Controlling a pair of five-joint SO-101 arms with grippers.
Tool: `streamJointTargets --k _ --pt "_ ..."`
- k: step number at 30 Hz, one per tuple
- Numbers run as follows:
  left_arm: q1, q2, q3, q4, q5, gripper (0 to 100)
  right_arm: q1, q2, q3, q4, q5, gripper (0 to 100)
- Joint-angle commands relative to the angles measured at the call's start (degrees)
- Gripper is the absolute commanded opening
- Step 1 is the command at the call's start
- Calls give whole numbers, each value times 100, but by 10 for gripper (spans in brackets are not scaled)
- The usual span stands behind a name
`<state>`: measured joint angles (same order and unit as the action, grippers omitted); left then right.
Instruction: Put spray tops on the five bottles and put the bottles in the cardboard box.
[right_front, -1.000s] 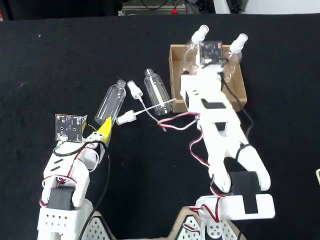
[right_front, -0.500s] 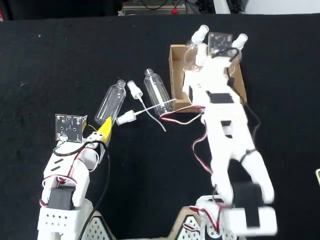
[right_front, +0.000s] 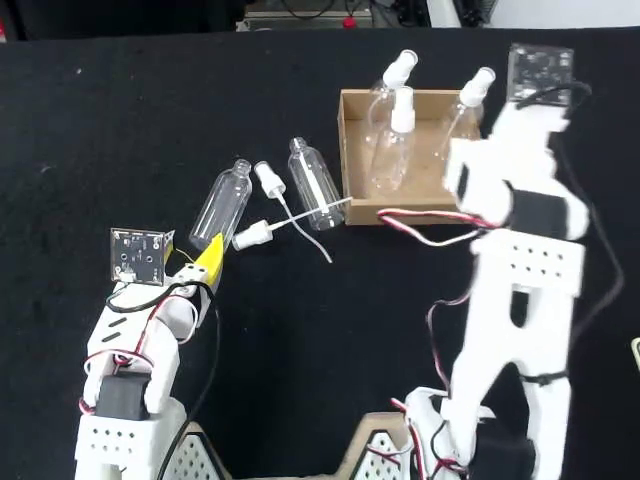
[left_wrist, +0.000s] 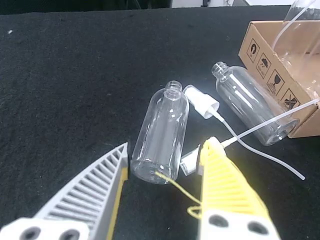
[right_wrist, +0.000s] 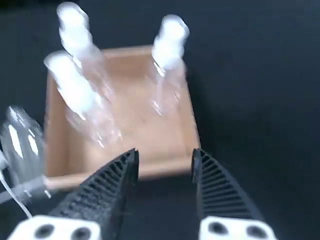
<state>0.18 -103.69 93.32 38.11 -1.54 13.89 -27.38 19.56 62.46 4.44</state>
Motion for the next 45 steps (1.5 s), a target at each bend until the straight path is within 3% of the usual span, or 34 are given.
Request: streamJointTargets --k 1,11,25,35,45 --pt "-40 -70 -40 -123 -53 224 264 -4 -391 105 211 169" --pt "-40 -70 -40 -123 -53 224 -290 1947 -409 -580 176 166" --pt "-40 -70 -40 -123 -53 224 -695 2053 1007 -3235 18 166" --pt "-40 -70 -40 -123 -53 224 -703 2062 1903 -4642 18 166" --pt "-40 -70 -40 -123 -53 224 -1160 2062 2510 -5582 18 166"
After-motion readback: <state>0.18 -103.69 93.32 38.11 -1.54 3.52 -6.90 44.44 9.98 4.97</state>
